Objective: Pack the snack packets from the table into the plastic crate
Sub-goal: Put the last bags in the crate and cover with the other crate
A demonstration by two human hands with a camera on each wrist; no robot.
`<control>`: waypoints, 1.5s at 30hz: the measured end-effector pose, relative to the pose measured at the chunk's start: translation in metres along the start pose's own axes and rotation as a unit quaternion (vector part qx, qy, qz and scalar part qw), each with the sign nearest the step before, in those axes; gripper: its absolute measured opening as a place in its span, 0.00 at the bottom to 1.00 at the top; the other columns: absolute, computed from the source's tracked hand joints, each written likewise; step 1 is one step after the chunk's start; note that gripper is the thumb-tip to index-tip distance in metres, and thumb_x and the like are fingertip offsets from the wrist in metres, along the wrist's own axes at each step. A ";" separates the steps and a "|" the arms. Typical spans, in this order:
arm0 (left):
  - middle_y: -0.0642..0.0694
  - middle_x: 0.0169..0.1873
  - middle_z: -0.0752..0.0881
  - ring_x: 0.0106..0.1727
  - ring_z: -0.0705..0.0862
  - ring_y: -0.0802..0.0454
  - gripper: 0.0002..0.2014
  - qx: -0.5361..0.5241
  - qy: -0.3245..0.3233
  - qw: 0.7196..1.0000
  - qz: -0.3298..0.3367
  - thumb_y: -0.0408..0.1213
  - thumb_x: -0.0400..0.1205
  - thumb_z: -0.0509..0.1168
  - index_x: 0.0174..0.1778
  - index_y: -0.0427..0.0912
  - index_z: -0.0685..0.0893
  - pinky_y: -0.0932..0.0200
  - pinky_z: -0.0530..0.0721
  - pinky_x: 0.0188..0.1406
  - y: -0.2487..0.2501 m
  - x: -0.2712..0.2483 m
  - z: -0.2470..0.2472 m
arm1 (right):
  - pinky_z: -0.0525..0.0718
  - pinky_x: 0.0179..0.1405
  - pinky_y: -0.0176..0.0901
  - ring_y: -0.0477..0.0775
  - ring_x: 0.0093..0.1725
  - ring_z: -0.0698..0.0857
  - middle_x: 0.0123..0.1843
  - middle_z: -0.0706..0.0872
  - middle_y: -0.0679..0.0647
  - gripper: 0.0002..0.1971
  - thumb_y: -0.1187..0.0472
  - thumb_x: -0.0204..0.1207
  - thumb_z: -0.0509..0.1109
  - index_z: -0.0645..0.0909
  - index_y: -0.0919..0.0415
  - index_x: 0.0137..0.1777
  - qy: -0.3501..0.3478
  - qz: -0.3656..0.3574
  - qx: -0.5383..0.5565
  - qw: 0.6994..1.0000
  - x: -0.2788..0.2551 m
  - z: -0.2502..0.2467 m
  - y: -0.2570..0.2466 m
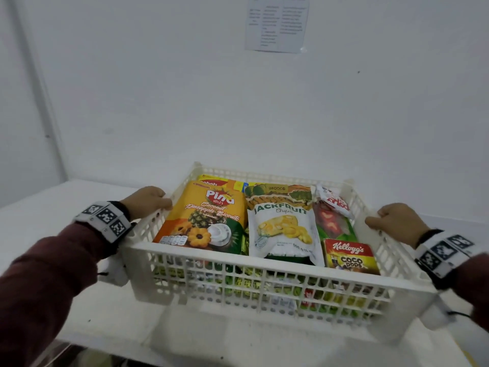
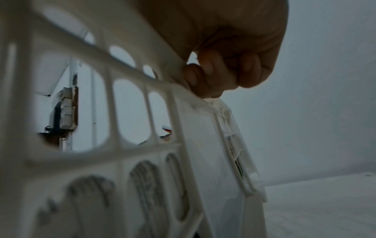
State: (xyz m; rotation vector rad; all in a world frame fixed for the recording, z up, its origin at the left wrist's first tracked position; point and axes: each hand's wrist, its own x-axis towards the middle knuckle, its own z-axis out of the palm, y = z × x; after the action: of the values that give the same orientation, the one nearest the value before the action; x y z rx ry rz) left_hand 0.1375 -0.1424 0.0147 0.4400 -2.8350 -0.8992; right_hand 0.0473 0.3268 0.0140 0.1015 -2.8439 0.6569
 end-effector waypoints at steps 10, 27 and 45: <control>0.46 0.24 0.75 0.26 0.72 0.52 0.16 0.041 0.008 0.997 -0.062 0.33 0.78 0.66 0.25 0.40 0.72 0.63 0.67 0.27 -0.146 0.001 -0.100 | 0.60 0.26 0.44 0.55 0.24 0.65 0.20 0.63 0.56 0.24 0.62 0.70 0.74 0.64 0.64 0.19 -0.048 -0.044 0.039 0.997 0.002 0.095 -0.160; 0.40 0.36 0.79 0.34 0.75 0.48 0.09 0.127 -0.024 0.985 -0.113 0.36 0.81 0.64 0.41 0.32 0.80 0.63 0.69 0.28 -0.314 0.095 -0.182 | 0.58 0.25 0.45 0.53 0.23 0.62 0.22 0.59 0.54 0.28 0.56 0.69 0.72 0.56 0.60 0.19 -0.095 -0.074 0.038 0.992 0.034 0.230 -0.342; 0.39 0.35 0.81 0.35 0.77 0.48 0.11 0.122 -0.042 0.991 -0.046 0.38 0.81 0.64 0.43 0.31 0.83 0.63 0.71 0.31 -0.343 0.214 -0.190 | 0.62 0.26 0.42 0.54 0.30 0.69 0.27 0.69 0.54 0.22 0.54 0.77 0.66 0.62 0.60 0.27 -0.067 0.000 0.007 0.998 0.079 0.262 -0.369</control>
State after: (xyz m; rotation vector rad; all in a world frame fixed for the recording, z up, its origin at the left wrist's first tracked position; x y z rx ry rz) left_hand 0.0559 -0.5795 -0.0215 0.5779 -3.0385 -0.5996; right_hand -0.0382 -0.1209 -0.0406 0.1529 -2.9671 0.6950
